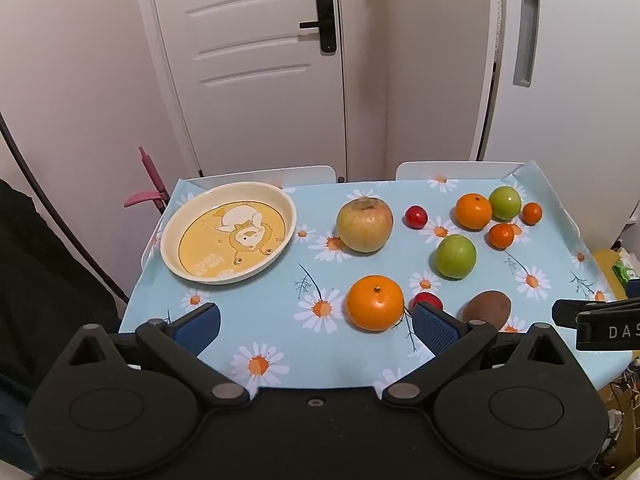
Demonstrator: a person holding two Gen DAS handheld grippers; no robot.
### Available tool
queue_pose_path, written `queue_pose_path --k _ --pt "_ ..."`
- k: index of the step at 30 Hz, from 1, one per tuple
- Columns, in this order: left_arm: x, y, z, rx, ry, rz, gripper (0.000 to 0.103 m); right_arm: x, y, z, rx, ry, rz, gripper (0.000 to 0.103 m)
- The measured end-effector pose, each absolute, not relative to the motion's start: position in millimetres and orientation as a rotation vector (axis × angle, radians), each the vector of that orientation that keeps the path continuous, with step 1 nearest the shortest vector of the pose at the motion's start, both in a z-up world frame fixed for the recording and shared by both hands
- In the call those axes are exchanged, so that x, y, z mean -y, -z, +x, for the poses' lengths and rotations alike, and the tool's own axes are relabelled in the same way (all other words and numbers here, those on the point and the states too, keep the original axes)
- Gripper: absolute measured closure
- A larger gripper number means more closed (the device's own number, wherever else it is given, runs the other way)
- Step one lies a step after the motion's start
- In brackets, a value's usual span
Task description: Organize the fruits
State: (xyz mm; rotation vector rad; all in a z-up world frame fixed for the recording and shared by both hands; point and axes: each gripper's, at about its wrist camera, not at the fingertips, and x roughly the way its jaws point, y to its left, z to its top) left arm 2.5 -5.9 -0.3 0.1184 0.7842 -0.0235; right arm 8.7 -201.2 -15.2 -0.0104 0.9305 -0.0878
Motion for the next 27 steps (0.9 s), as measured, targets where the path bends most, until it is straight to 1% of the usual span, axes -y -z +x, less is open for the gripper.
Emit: queue_pose_path --k 27 --pt "6.3 -2.1 7.0 -0.769 0.028 0.089 0.000 203.2 15.7 13.3 -0.930 0.090 -0.007 0.000"
